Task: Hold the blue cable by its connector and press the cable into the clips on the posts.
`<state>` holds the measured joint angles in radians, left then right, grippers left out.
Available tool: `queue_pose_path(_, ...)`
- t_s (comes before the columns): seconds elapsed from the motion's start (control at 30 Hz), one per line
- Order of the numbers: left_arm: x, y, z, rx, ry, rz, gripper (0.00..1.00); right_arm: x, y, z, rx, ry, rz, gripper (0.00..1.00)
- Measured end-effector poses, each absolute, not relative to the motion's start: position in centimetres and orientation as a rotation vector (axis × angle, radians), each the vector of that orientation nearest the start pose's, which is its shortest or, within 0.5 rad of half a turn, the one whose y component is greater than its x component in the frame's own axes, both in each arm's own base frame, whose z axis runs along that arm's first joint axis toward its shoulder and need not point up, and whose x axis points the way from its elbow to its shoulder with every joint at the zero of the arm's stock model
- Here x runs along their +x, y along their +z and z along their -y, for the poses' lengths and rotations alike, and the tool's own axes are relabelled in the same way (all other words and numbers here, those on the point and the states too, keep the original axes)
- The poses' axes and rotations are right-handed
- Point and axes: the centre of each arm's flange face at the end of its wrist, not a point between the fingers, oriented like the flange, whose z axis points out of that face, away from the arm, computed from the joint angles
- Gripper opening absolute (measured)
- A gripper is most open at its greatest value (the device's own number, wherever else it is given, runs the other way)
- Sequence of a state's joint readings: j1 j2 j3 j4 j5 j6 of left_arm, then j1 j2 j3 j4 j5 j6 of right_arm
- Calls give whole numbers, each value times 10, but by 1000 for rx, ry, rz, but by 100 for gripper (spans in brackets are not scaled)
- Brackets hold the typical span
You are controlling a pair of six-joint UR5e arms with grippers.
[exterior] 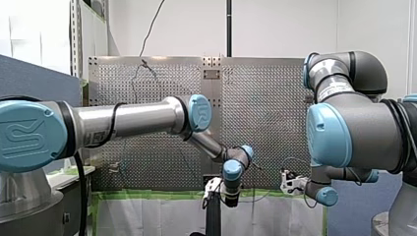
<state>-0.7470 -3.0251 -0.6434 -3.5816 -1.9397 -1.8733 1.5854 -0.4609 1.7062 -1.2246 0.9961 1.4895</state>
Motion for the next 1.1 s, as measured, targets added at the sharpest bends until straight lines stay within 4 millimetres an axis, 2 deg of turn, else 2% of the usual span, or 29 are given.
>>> queue_pose_path(0.43, 459, -72, 583, 320, 23, -2280, 0, 180, -119, 592, 1613, 1599, 863, 0)
queue_pose_path(0.87, 436, -26, 600, 297, -36, -2175, 0, 166, -118, 600, 1589, 1592, 881, 0)
queue_pose_path(0.97, 430, -22, 602, 297, -52, -2162, 0, 164, -117, 602, 1586, 1590, 882, 0)
queue_pose_path(1.1, 421, -28, 601, 300, -63, -2157, 0, 163, -116, 605, 1585, 1591, 879, 0)
